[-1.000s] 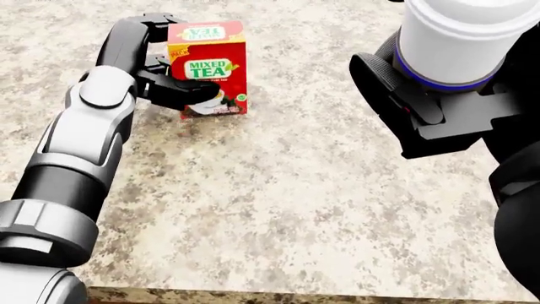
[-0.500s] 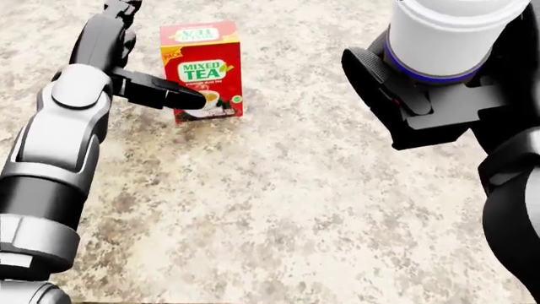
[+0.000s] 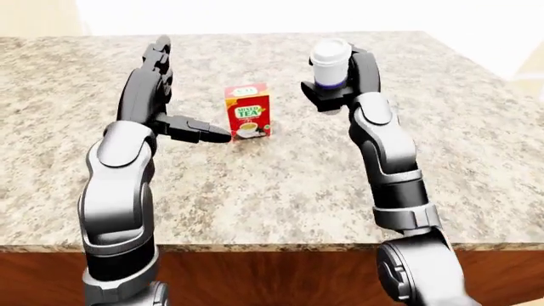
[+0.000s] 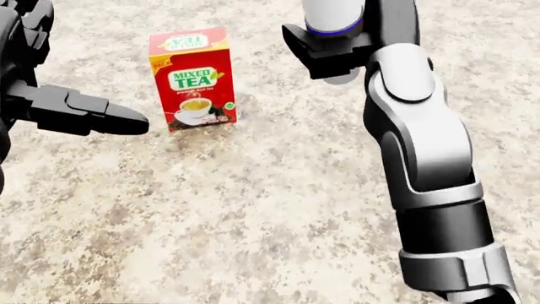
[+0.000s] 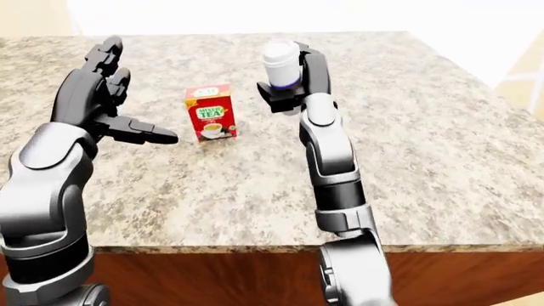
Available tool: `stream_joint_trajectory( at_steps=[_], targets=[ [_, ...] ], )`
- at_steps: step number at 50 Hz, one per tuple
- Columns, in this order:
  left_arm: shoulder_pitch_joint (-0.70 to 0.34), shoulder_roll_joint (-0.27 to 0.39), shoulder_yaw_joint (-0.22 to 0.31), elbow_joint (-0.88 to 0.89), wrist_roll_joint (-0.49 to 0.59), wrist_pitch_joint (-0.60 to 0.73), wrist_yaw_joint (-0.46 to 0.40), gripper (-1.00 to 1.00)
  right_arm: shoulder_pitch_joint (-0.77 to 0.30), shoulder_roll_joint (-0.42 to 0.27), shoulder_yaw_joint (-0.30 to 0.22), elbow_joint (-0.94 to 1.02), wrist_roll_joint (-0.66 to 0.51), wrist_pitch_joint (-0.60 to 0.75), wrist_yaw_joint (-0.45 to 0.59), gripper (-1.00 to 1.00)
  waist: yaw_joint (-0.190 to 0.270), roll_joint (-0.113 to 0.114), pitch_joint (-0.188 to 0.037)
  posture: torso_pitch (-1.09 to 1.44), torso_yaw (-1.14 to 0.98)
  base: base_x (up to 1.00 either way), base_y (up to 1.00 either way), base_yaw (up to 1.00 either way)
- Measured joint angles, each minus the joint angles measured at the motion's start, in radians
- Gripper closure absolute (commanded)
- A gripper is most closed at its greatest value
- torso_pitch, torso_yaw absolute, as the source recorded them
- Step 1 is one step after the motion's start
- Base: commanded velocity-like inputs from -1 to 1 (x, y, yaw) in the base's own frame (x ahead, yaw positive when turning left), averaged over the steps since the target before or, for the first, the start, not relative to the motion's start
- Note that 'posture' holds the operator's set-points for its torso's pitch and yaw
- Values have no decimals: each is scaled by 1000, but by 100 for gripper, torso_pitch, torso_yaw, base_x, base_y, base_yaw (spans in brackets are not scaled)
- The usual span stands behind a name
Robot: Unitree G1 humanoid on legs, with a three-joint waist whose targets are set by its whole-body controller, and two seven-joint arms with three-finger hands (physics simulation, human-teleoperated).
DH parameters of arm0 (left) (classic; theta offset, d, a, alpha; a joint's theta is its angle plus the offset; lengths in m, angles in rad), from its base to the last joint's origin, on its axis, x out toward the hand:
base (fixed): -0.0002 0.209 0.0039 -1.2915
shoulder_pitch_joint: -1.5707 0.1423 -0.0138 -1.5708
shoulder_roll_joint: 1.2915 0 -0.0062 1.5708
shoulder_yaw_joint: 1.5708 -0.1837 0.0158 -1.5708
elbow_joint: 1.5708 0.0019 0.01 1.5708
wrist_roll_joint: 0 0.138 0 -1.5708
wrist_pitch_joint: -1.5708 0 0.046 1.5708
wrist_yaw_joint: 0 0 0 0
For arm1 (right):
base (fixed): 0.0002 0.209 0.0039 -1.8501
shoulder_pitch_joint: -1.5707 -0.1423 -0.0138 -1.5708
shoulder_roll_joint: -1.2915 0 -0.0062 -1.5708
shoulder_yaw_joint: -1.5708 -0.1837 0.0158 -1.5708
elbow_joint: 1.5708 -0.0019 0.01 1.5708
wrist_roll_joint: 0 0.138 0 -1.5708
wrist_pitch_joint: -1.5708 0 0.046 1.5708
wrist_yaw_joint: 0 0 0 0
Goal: Move the drinks to the dining counter.
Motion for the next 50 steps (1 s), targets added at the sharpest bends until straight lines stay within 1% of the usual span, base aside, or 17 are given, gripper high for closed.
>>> stream_joint_trajectory(
  at_steps=[3, 6, 9, 11, 15, 23, 29, 33, 40, 42, 43, 44, 47, 50],
  targets=[
    [-3, 4, 11, 10, 0, 8, 0, -100, -1, 2, -18, 149, 22, -145, 2, 100, -1, -1, -3, 0, 0, 0, 0, 0],
    [-7, 7, 14, 10, 1, 12, 4, -100, 7, 7, -18, 278, 47, -273, 2, 100, -2, -1, -1, 0, 0, 0, 0, 0],
    [9, 6, 6, 20, 7, -9, 10, -100, 25, 27, -15, 436, 72, -424, 11, 100, -4, 1, -5, 0, 0, 0, 0, 0],
    [15, 1, 0, 19, 10, -13, 9, -100, 16, 25, -8, 492, 80, -457, 15, 100, -2, -4, -9, 0, 0, 0, 0, 0],
    [24, -4, 3, 20, 13, -19, 8, -100, 20, 30, -3, 509, 86, -528, 20, 100, -1, -10, -13, 0, 0, 0, 0, 0],
    [18, -6, 6, 10, 15, -20, 14, -100, 19, 31, -3, 535, 92, -554, 22, 100, 3, -13, -13, 0, 0, 0, 0, 0],
    [20, -5, 7, 3, 14, -17, 14, -100, 10, 32, -1, 590, 85, -571, 23, 100, 4, -13, -15, 0, 0, 0, 0, 0],
    [19, -13, -4, -3, 19, -9, 16, -100, 1, 29, -6, 641, 78, -576, 16, 100, 6, -15, -15, 0, 0, 0, 0, 0],
    [14, -20, -15, -10, 30, -2, 10, -100, -2, 31, -5, 649, 72, -581, 5, 99, 6, -13, -14, 0, 0, 0, 0, 0],
    [12, -21, -18, -10, 33, 0, 8, -100, -2, 30, -7, 654, 71, -587, 4, 68, 7, -13, -14, 0, 0, 0, 0, 0],
    [14, -22, -18, -11, 35, -1, 7, -100, -2, 30, -7, 656, 71, -589, 5, 66, 7, -13, -15, 0, 0, 0, 0, 0],
    [16, -23, -18, -10, 37, -4, 6, -100, -1, 29, -7, 658, 69, -593, 6, 57, 7, -12, -15, 0, 0, 0, 0, 0],
    [20, -25, -18, -5, 42, -6, 3, -100, 0, 27, -8, 669, 64, -600, 7, 55, 7, -14, -16, 0, 0, 0, 0, 0],
    [17, -26, -17, -5, 47, -1, 0, -100, 0, 25, -10, 675, 61, -609, 6, 49, 7, -15, -16, 0, 0, 0, 0, 0]
  ],
)
